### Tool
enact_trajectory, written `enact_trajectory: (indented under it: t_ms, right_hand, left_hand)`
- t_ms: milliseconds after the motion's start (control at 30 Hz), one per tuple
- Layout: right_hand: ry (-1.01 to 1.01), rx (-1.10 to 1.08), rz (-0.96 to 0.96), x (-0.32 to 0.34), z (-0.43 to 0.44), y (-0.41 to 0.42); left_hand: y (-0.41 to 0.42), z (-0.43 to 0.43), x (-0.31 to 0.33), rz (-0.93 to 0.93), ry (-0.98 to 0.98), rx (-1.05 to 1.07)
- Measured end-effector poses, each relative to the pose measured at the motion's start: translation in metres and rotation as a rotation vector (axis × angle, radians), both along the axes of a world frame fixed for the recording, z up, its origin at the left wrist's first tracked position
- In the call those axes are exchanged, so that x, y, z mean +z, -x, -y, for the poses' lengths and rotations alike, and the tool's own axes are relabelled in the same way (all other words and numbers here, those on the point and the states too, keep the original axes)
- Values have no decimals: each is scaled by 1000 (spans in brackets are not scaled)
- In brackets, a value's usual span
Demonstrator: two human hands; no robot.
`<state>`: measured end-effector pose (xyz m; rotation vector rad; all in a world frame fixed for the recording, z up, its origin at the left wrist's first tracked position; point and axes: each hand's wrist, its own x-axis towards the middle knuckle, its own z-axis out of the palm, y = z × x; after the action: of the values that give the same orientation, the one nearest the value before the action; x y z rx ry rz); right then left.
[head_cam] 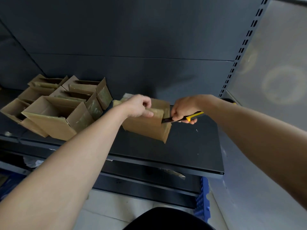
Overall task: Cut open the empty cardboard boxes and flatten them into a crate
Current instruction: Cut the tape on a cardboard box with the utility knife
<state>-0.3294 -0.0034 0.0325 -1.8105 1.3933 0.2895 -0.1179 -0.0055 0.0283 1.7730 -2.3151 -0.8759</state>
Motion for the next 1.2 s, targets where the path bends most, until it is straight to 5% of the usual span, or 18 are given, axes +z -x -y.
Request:
enact_trajectory:
  t_ms: [300, 633, 733, 1200]
  right_hand:
    - [61, -219, 67, -1, -6, 29]
    - [263, -256, 16, -13, -27, 32]
    - [248, -204, 24, -16, -34, 28]
    - [566, -283, -353, -28, -27, -6]
  left_hand:
    - [-6, 5, 6, -149, 74, 112]
    - [-3, 16, 0, 325, 238, 19]
    - [2, 16, 2, 325, 170, 31]
    - [0, 5, 4, 232, 240, 56]
